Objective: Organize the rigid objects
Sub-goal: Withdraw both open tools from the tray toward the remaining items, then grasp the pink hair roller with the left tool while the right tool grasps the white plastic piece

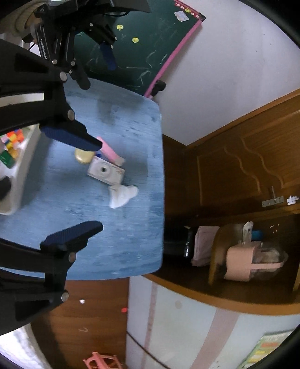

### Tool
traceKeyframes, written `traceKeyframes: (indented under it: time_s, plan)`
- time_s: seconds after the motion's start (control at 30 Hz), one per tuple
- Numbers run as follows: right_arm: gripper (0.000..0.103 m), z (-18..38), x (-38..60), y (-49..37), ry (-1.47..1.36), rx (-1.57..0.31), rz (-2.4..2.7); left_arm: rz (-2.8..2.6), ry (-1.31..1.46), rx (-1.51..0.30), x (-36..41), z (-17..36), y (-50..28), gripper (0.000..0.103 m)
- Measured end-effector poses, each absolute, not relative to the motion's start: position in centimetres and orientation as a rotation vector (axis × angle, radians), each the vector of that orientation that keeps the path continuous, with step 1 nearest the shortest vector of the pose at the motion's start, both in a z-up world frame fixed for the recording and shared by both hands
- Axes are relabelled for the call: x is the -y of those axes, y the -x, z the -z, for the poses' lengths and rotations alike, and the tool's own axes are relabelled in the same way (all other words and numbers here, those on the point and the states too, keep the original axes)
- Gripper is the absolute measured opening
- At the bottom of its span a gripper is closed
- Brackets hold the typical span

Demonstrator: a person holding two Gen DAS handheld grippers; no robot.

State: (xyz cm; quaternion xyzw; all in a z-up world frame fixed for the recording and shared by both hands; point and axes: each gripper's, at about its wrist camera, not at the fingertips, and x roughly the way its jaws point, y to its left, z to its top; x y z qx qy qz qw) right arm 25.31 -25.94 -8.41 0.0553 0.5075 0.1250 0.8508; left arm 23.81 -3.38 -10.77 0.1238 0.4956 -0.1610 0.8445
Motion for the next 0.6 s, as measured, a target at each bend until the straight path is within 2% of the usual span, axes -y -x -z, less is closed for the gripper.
traceKeyframes:
  time_s: [0.2, 0.43, 0.6]
  plan:
    - [0.066, 12.2, 25.6, -31.0, -0.126, -1.138, -0.316, 0.321, -0.269, -1.141, 4.3, 15.3, -28.5, 0.075]
    - [0.066, 19.9, 25.0, -35.4, -0.160, -1.278, -0.363, 0.331, -0.265, -1.291, 4.2, 21.8, -31.6, 0.074]
    - [0.066, 24.8, 24.7, -36.8, -0.208, -1.374, -0.373, 0.344, -0.226, -1.351, 3.9, 24.3, -32.5, 0.074]
